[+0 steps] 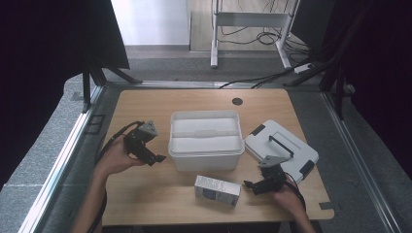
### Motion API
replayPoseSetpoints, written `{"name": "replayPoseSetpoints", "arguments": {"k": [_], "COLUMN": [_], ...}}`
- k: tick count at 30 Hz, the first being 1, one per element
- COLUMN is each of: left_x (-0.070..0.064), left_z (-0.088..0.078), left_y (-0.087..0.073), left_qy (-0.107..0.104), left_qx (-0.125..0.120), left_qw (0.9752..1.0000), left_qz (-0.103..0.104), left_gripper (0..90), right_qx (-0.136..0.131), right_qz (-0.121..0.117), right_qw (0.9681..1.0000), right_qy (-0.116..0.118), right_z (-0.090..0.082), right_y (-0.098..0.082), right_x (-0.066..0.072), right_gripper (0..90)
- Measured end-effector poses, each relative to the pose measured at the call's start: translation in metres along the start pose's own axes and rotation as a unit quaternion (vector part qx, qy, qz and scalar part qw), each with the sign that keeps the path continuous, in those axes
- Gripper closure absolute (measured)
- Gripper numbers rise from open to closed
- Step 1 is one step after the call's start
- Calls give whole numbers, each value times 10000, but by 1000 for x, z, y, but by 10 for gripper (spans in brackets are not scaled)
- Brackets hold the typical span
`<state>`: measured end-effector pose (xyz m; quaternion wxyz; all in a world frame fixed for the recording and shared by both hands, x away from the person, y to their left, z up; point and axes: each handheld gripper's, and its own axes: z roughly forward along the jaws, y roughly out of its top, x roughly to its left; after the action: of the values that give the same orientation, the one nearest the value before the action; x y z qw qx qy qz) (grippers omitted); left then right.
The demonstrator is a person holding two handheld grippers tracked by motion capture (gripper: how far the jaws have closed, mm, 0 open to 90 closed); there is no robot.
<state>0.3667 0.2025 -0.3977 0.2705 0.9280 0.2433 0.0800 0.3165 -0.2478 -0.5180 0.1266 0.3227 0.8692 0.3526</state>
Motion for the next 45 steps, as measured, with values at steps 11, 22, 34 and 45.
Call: {"name": "replayPoseSetpoints", "arguments": {"k": [11,22,34,45], "left_x": [14,4,-9,-13], "left_z": [-29,-5,38,74], "left_y": [52,108,156,173], "left_qy": [31,-157,-462,-718], "left_qx": [143,413,649,1316], "left_qw": [9986,9929,9858,9715], "left_qz": [501,1108,1478,1837], "left_gripper": [145,289,443,758], "right_qx": [14,11,9,5], "right_qz": [-19,-16,-3,1], "right_qw": [10000,10000,10000,10000], "right_qy": [-14,-18,-16,-20], "right_z": [1,1,0,0], "right_y": [0,0,0,0], "right_x": [0,0,0,0], "right_gripper": [0,0,5,5]}}
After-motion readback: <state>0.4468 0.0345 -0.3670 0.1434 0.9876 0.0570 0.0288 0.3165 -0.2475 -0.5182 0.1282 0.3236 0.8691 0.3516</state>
